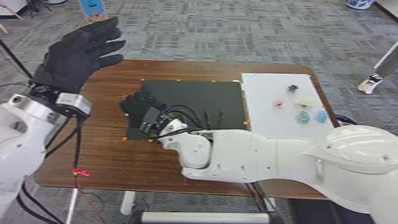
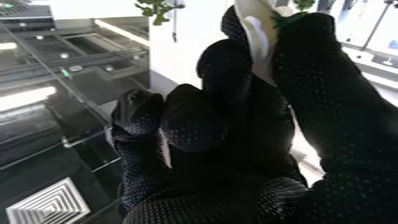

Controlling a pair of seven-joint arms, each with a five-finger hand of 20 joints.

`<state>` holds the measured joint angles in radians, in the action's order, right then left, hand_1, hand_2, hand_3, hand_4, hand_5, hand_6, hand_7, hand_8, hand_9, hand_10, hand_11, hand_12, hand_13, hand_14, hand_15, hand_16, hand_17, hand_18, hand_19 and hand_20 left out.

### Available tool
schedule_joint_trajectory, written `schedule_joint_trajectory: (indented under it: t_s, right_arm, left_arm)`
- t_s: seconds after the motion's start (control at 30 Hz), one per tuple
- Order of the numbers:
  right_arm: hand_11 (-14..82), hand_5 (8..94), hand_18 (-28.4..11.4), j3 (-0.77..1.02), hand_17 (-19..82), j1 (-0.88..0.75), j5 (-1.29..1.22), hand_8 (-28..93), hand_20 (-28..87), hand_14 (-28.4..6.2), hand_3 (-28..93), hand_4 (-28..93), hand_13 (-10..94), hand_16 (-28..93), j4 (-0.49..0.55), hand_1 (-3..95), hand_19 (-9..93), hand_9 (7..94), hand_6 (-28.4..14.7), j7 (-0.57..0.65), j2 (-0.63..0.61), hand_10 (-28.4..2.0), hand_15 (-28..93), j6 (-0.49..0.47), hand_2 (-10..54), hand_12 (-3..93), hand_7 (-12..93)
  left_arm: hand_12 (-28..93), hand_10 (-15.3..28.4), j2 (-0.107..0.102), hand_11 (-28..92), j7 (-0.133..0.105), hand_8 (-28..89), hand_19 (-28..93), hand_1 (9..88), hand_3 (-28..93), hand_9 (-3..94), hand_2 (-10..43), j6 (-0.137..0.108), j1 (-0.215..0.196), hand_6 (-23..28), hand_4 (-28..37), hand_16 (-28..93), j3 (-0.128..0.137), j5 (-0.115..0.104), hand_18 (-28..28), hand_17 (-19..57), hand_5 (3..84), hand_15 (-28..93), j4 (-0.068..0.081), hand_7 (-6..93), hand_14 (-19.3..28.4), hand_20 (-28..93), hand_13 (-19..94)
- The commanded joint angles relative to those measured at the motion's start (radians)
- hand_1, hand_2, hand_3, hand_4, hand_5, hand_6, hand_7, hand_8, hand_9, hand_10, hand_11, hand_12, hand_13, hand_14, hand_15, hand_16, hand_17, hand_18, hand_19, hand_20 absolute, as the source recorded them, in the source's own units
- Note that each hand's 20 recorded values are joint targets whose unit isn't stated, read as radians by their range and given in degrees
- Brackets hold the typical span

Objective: Arrange flowers

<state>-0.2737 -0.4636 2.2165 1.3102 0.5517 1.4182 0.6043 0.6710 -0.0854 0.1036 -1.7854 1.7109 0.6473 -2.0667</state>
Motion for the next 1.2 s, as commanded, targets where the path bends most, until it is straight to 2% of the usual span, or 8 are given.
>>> schedule_joint_trajectory:
  t_s: [0.03,0.27,0.47,0.73,0.83,0.97,1.07,1.2]
  right_arm:
    - [43.2,76.6,-20.8,0.017,34,-0.011,0.031,-1,56,-8.1,75,-28,66,48,-0.008,50.8,88,74.9,4.3,0.049,0.031,-8.2,82,0.011,-9.5,63.2,41]
    - [42.9,67.4,-20.7,0.041,32,-0.02,0.019,-3,57,-8.6,71,-28,63,48,0.008,48.0,87,69.6,3.4,0.051,0.015,-7.5,82,-0.077,-9.5,62.0,35]
    - [44.8,65.9,-20.6,0.047,31,-0.029,0.022,-2,57,-8.7,72,-28,61,48,0.005,45.8,87,67.0,3.0,0.046,0.008,-7.6,83,-0.12,-9.5,59.6,33]
    - [45.8,65.4,-20.4,0.06,30,-0.036,0.025,-1,58,-8.7,73,-28,61,48,0.012,44.8,86,65.9,2.9,0.052,-0.004,-7.9,83,-0.16,-9.5,58.2,32]
    - [45.6,65.0,-20.5,0.078,30,-0.042,0.029,-1,58,-8.8,74,-28,60,48,0.02,44.5,86,65.3,2.8,0.043,-0.023,-8.0,83,-0.165,-9.5,58.4,32]
    - [45.8,62.0,-20.5,0.118,29,-0.054,0.015,-3,58,-9.1,77,-28,60,48,0.048,42.2,86,63.2,2.7,0.026,-0.062,-8.7,83,-0.155,-9.5,58.0,30]
    - [42.2,57.9,-20.4,0.185,29,-0.09,-0.034,-9,58,-9.1,79,-28,60,47,0.091,44.9,86,63.4,3.3,-0.089,-0.102,-8.5,83,-0.2,-9.5,61.2,30]
    - [48.3,49.3,-21.5,0.265,31,-0.119,-0.072,-15,57,-10.0,84,-28,63,46,0.163,46.2,88,66.9,4.2,-0.246,-0.146,-10.0,84,-0.419,0.6,62.3,23]
  left_arm:
    - [16,11.1,0.003,13,0.014,-8,41,21.1,69,24.6,-6.4,0.021,0.048,2.5,-28.3,4,-0.032,-0.003,22.5,-12.1,27.8,17,0.016,14.6,13.5,7,20]
    - [16,11.1,0.005,13,0.016,-8,41,21.1,69,24.6,-6.5,0.015,0.036,2.4,-28.3,4,-0.024,-0.003,22.6,-12.1,27.8,17,0.013,14.7,13.5,7,20]
    - [16,11.2,0.007,13,0.012,-8,41,21.0,69,24.5,-6.4,0.017,0.036,2.4,-28.3,4,-0.024,-0.003,22.5,-12.1,27.8,17,0.016,14.8,13.5,7,20]
    - [16,11.1,0.012,13,0.006,-8,41,21.0,69,24.5,-6.4,0.015,0.008,2.4,-28.3,4,0.0,-0.003,22.5,-12.1,27.8,17,0.006,14.7,13.5,7,20]
    - [16,11.2,0.023,13,-0.003,-8,41,21.1,69,24.5,-6.4,0.013,-0.037,2.4,-28.3,4,0.039,-0.003,22.5,-12.1,27.8,16,-0.009,14.7,13.4,7,20]
    - [16,11.1,0.042,13,-0.021,-8,41,21.0,69,24.5,-6.5,0.002,-0.119,2.4,-28.3,4,0.102,-0.028,22.5,-12.1,27.7,16,-0.034,14.6,13.4,7,20]
    - [16,11.1,0.06,13,-0.015,-8,41,21.0,69,24.6,-6.7,-0.011,-0.167,2.4,-28.3,4,0.136,-0.022,22.5,-12.1,27.8,16,-0.048,14.7,13.4,7,20]
    - [16,11.2,0.065,13,-0.012,-8,41,21.3,69,24.6,-6.4,-0.011,-0.183,2.4,-28.3,4,0.145,-0.023,22.5,-12.1,27.8,17,-0.051,14.7,13.4,7,20]
